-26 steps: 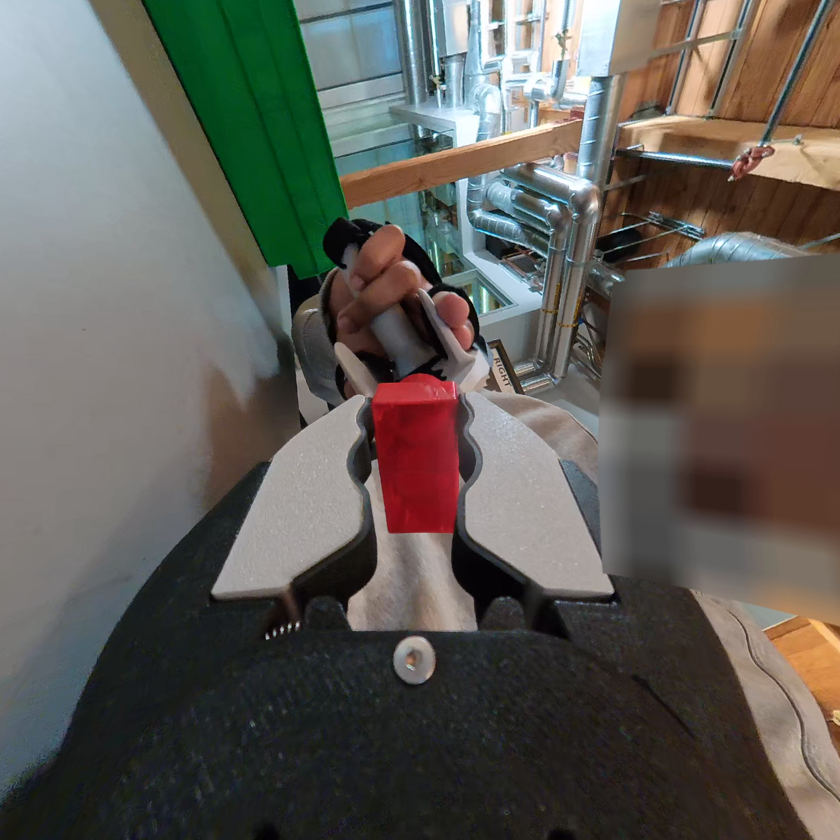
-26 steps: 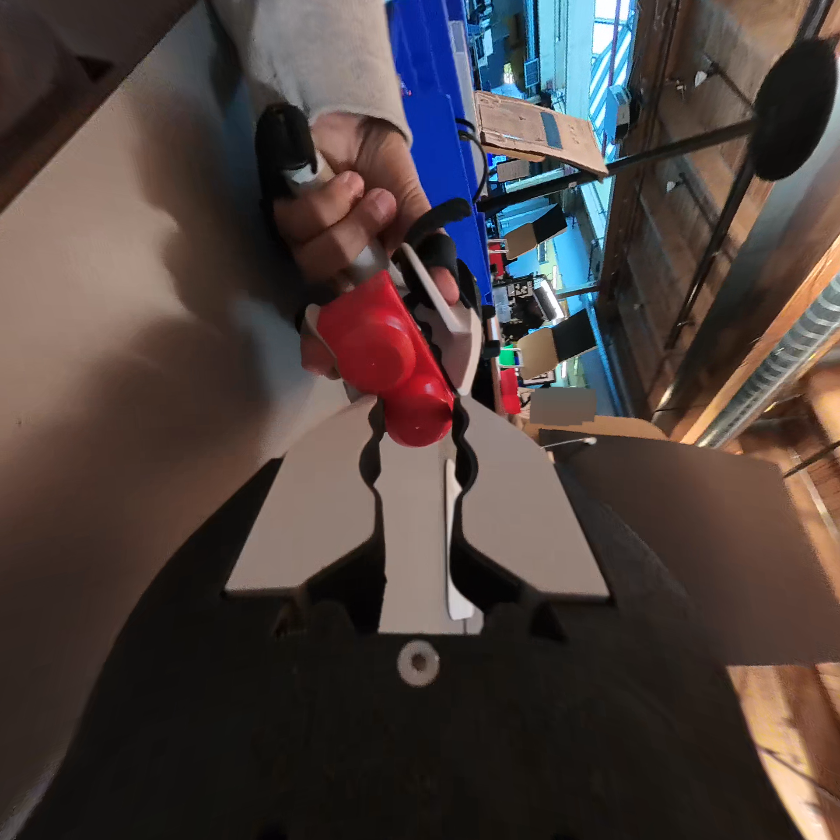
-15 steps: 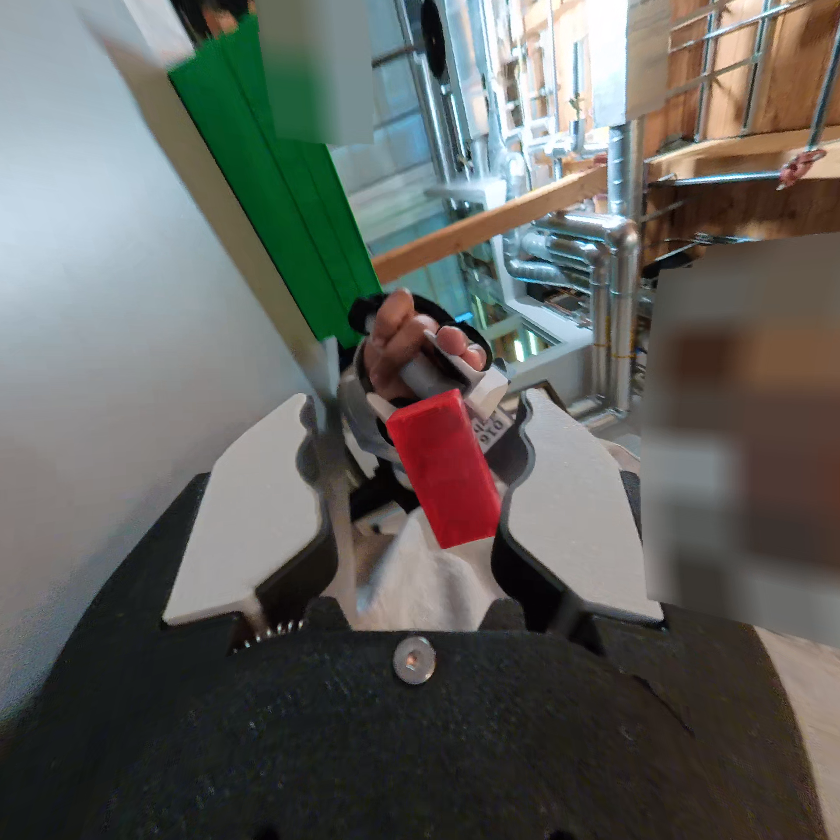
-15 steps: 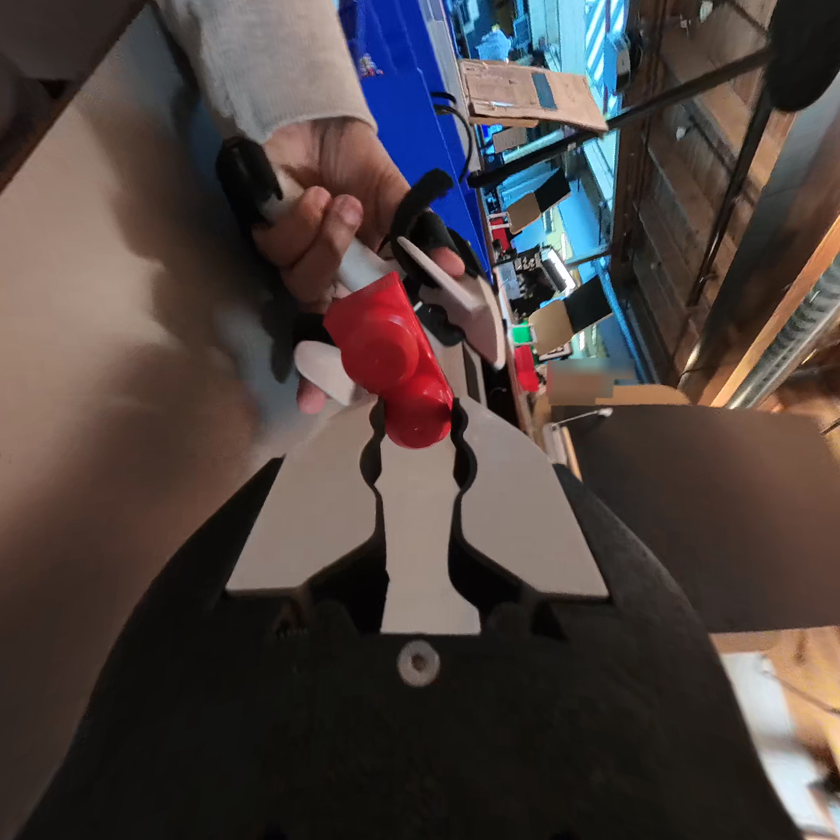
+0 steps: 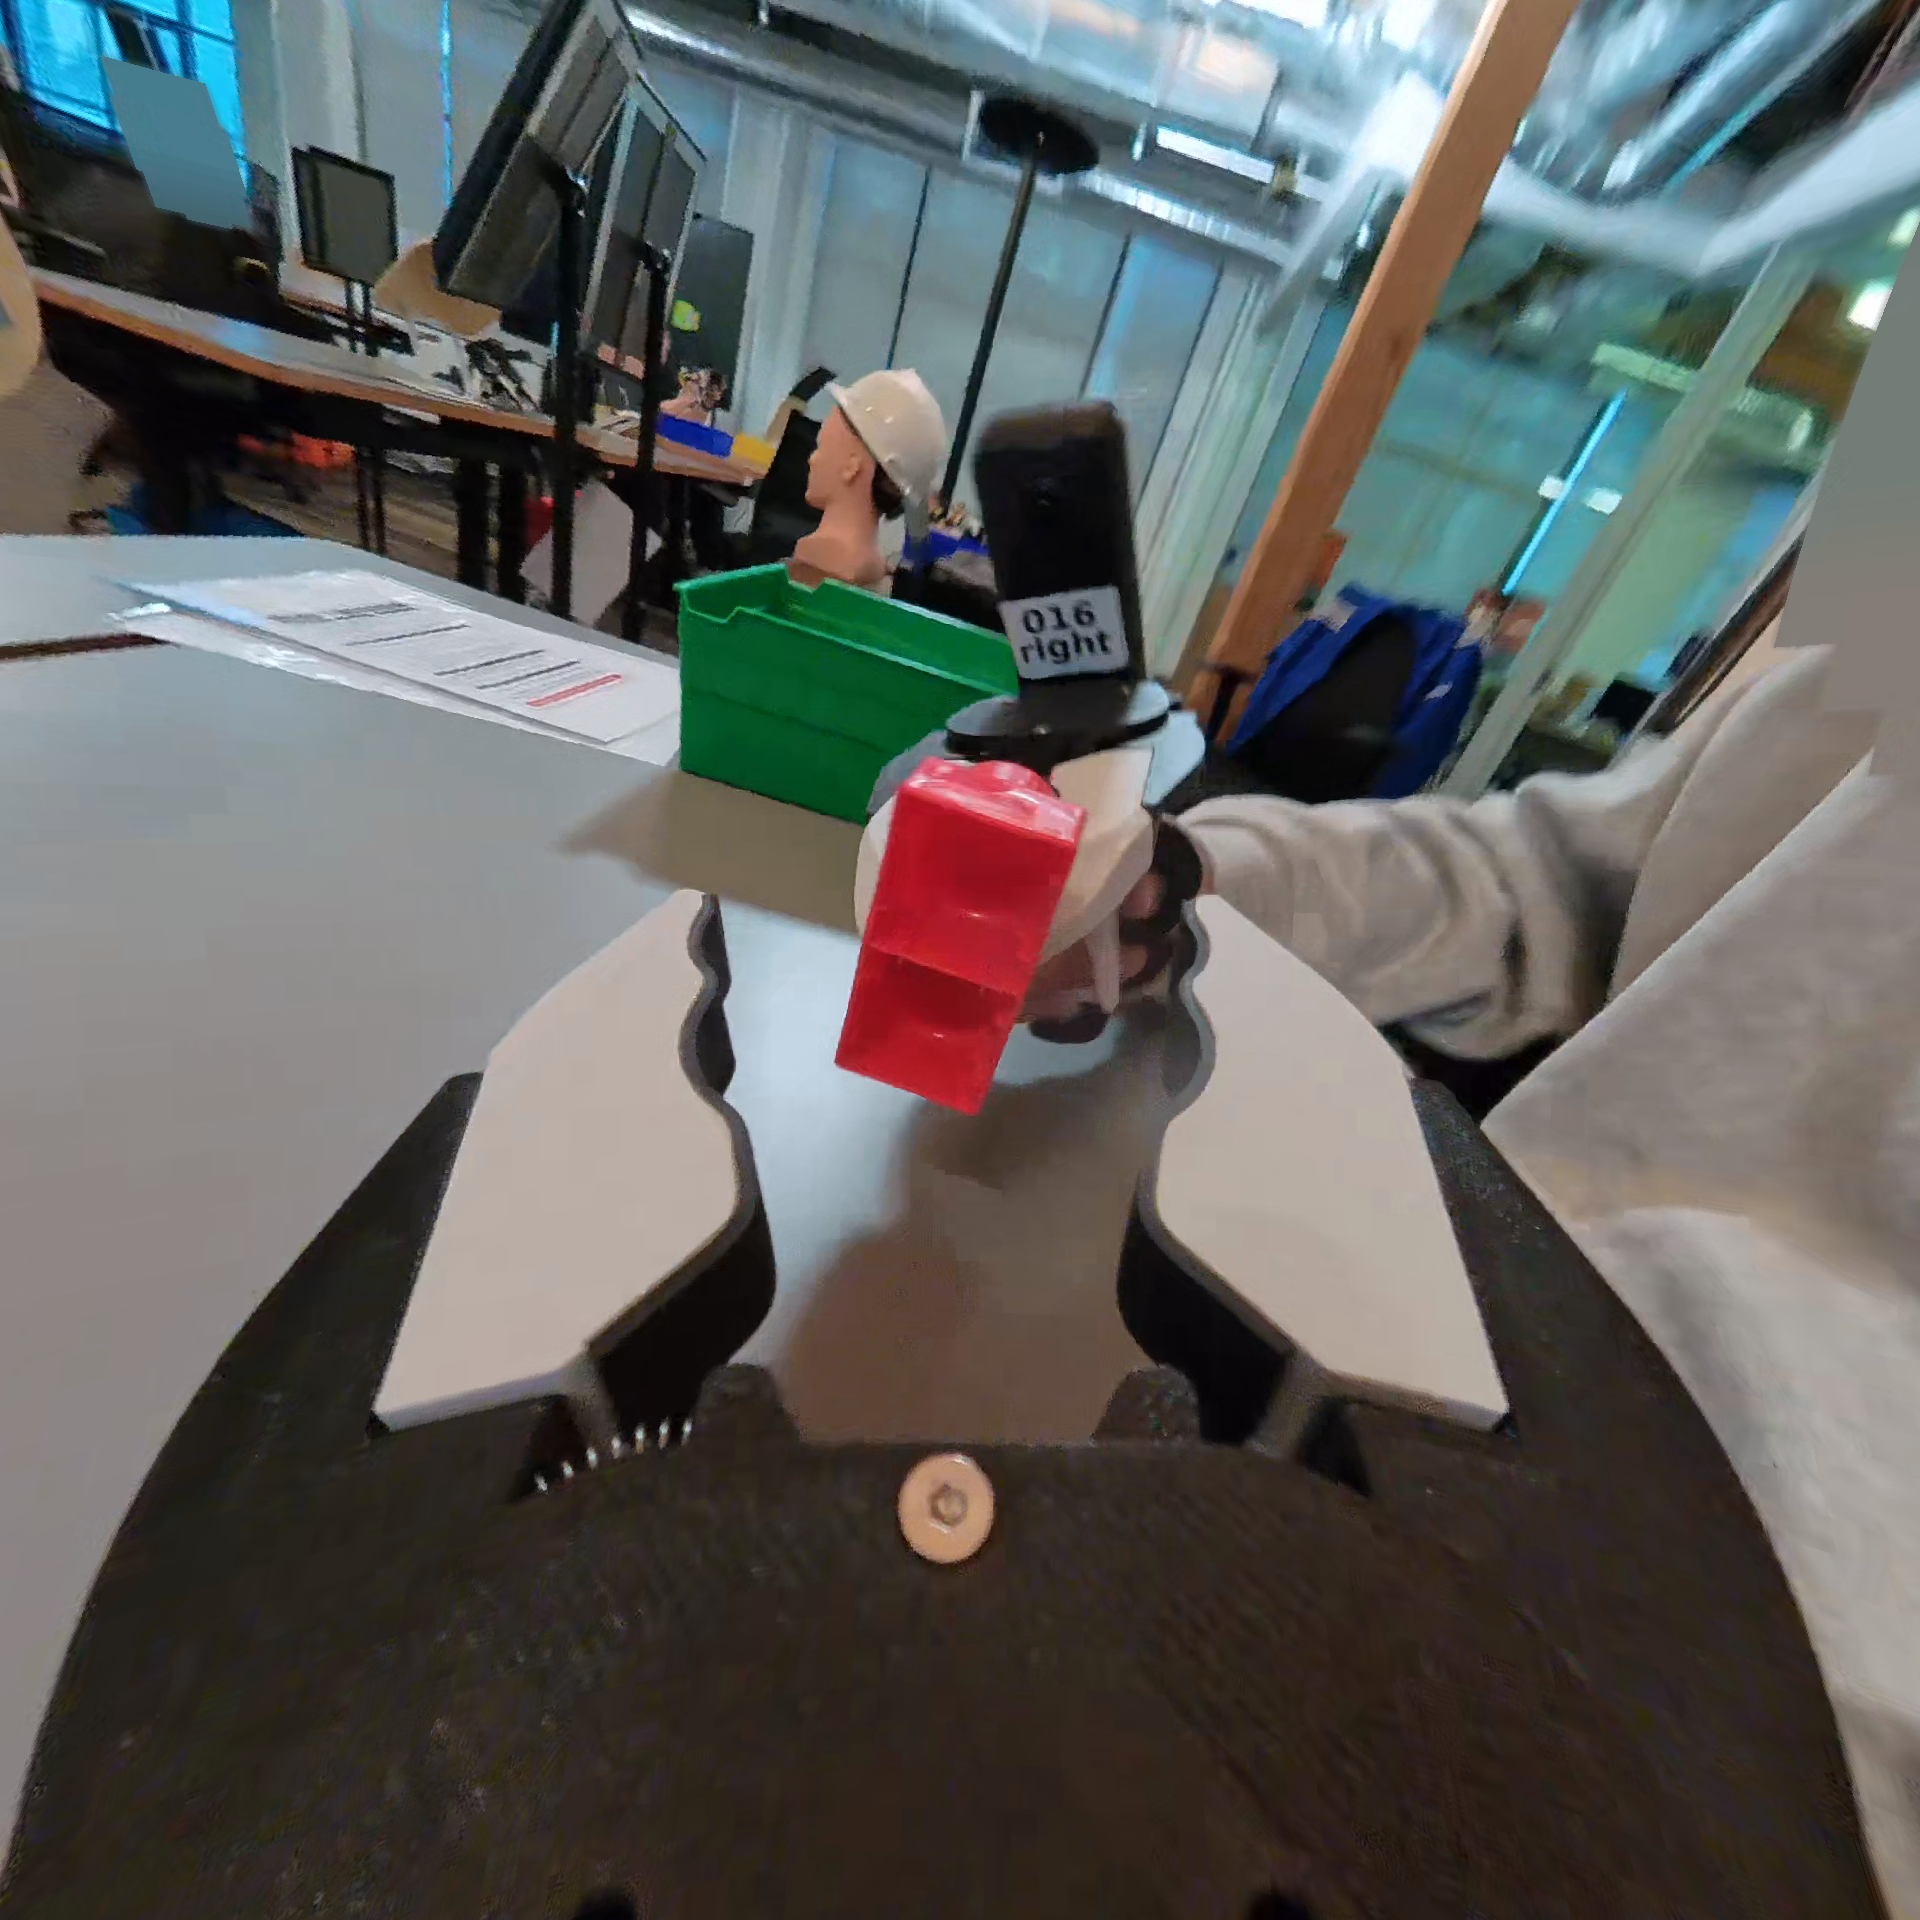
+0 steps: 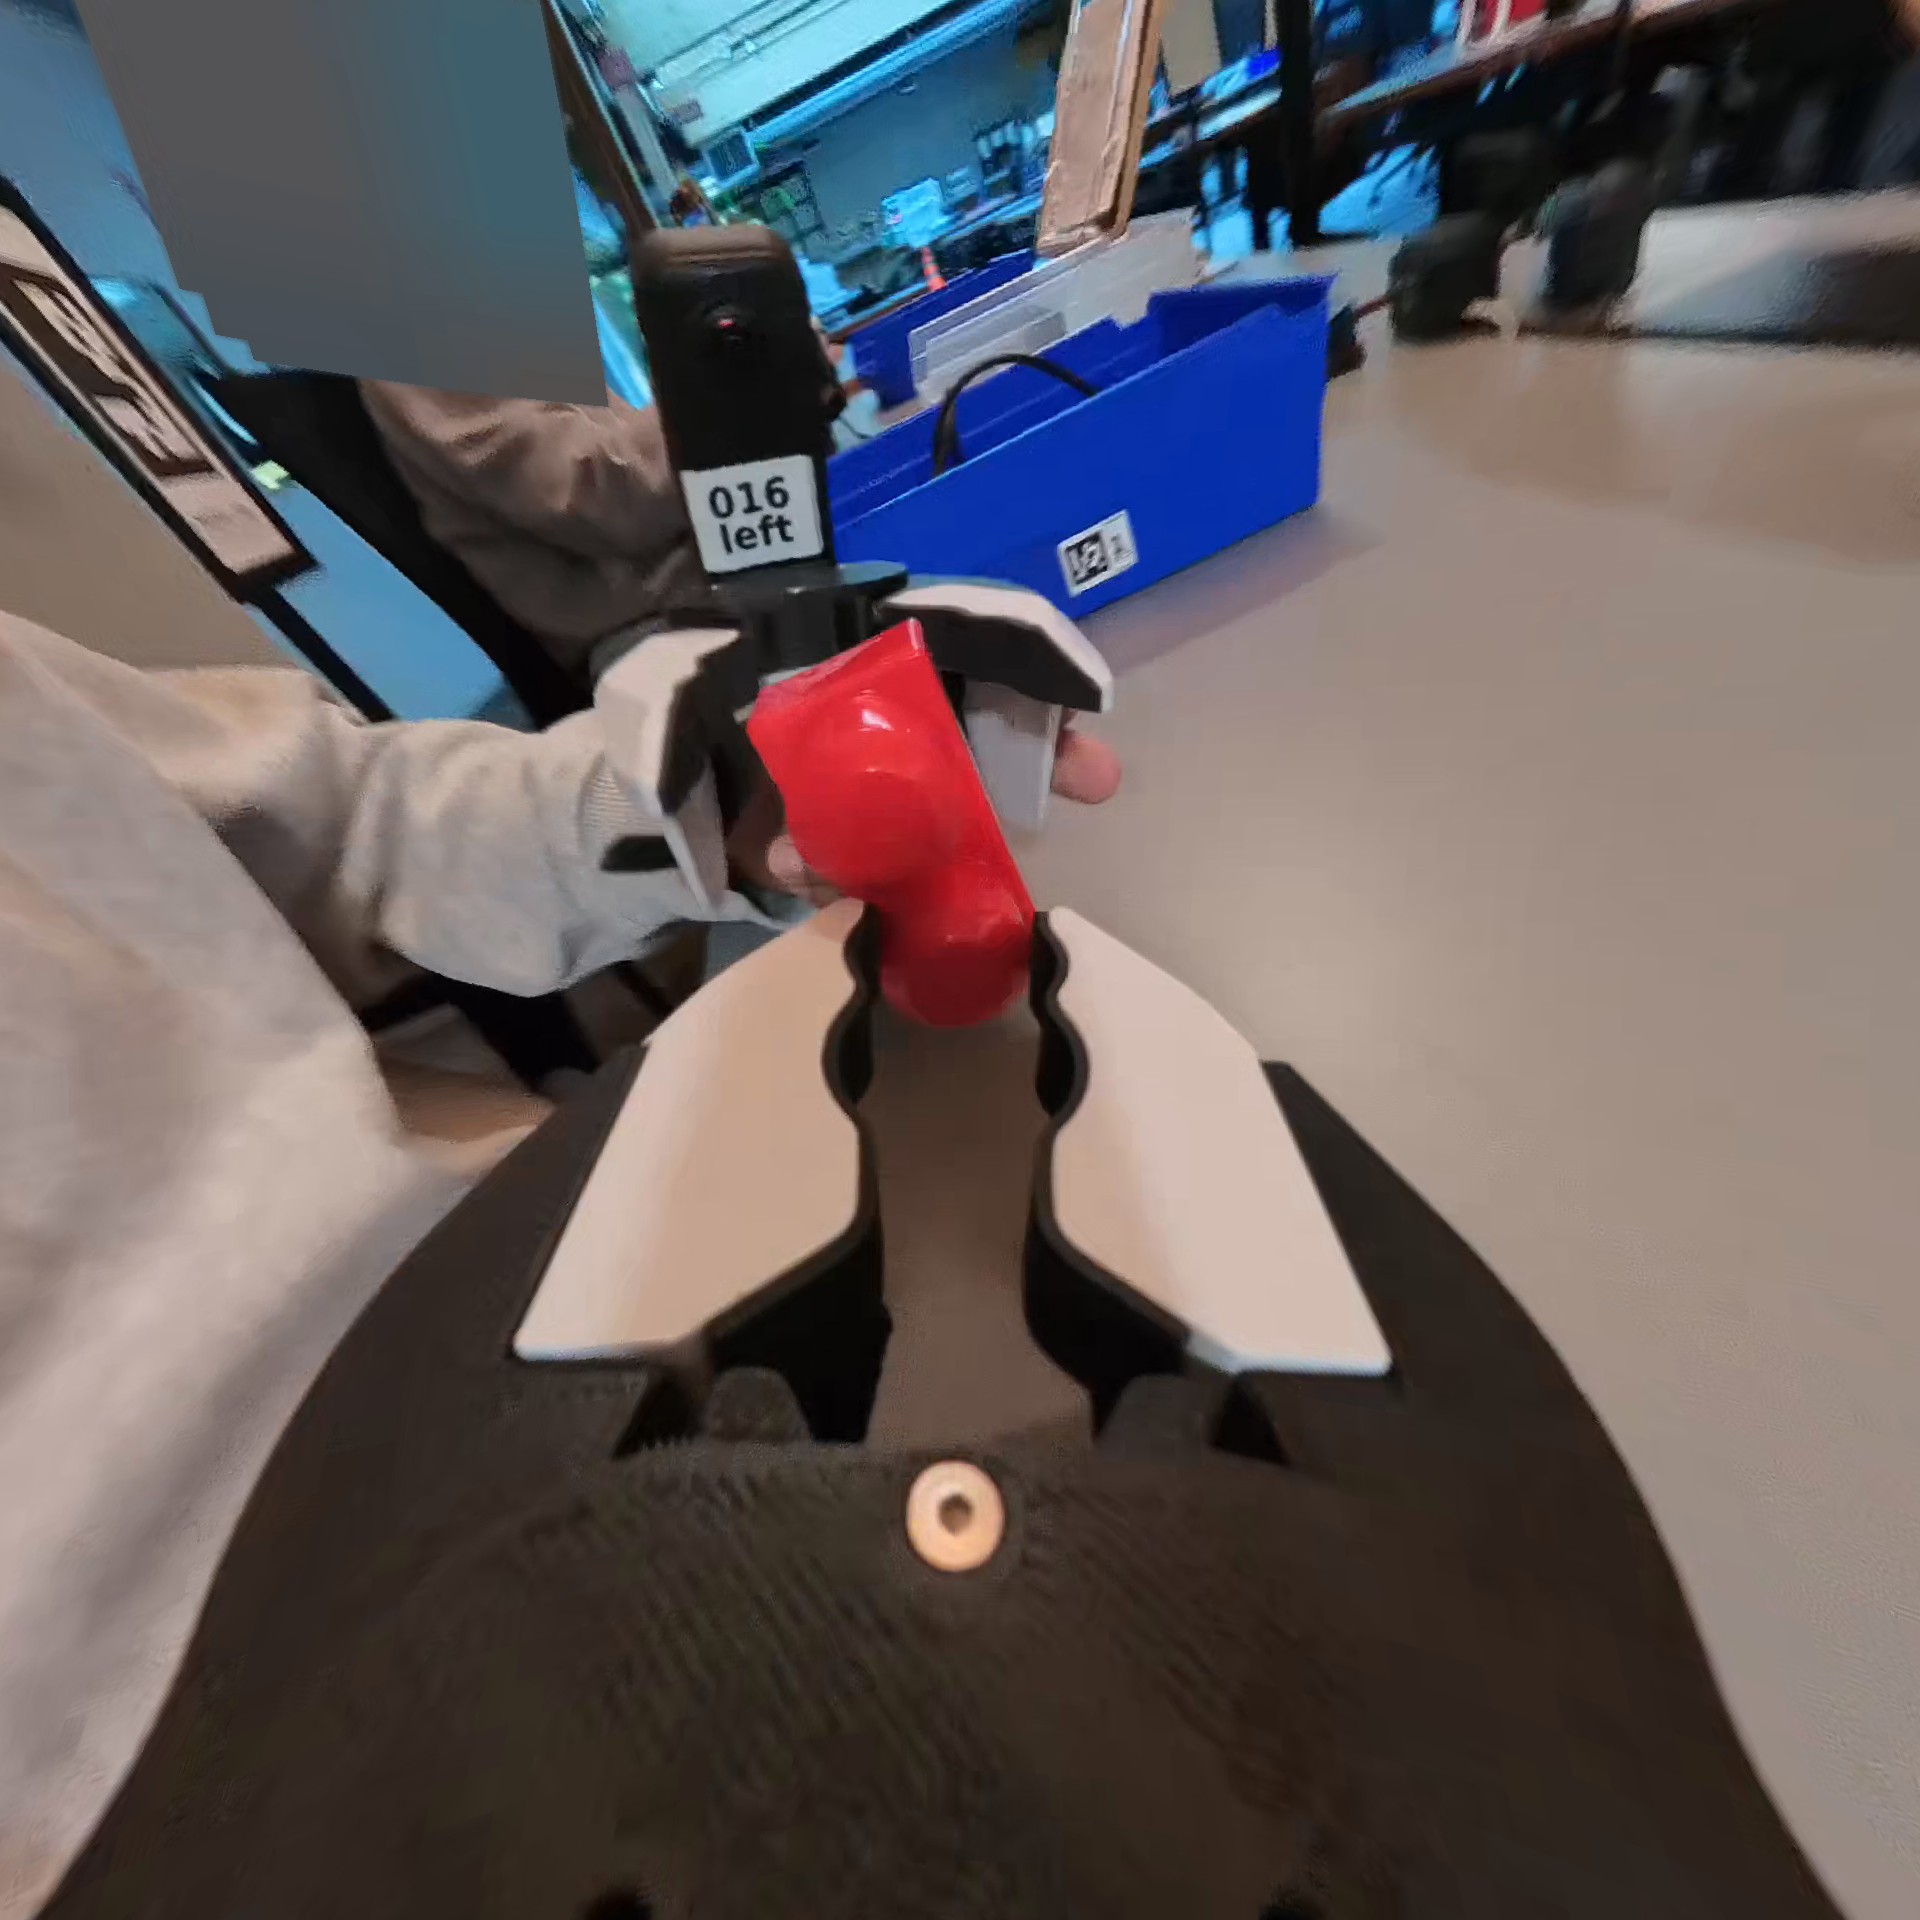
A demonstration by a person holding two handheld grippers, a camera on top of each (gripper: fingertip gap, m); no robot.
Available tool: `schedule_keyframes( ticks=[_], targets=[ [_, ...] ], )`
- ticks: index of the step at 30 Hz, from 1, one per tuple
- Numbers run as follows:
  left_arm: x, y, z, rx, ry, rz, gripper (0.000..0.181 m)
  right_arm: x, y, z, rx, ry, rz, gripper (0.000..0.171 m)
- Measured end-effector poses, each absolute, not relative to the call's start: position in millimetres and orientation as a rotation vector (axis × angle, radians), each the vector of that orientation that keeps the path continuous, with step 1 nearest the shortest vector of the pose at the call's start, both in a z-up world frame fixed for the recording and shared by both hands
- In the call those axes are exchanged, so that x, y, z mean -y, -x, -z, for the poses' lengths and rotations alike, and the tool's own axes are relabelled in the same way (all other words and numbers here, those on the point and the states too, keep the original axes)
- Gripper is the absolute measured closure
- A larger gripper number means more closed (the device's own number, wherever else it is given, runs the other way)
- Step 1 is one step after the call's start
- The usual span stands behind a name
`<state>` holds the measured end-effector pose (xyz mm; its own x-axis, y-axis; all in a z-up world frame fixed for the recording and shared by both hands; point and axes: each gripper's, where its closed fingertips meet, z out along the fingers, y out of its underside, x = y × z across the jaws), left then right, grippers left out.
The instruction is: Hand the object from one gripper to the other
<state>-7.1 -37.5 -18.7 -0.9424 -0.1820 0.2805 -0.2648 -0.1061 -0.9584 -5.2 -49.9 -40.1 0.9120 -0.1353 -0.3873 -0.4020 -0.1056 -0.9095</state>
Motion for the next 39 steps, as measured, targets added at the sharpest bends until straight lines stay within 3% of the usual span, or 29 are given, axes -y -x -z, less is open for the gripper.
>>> schedule_keyframes(
  ticks=[14, 22, 25, 30, 39],
  targets=[
    [43, 18, 24, 2.120, -0.449, -2.171, 0.147, 43, 16, 44, -0.473, 1.613, -0.523, 0.143],
    [43, 16, 21, 2.110, -0.474, -2.180, 0.147, 45, 13, 39, -0.423, 1.562, -0.446, 0.143],
    [39, 14, 6, 1.961, -0.530, -2.242, 0.147, 48, 6, 32, -0.396, 1.492, -0.357, 0.125],
    [19, -2, -19, 1.558, -0.709, -2.357, 0.147, 54, -5, 15, -0.433, 1.360, -0.294, 0.113],
    [9, -11, -29, 1.228, -0.881, -2.381, 0.147, 38, -8, -4, -0.547, 1.145, -0.214, 0.114]
  ],
)
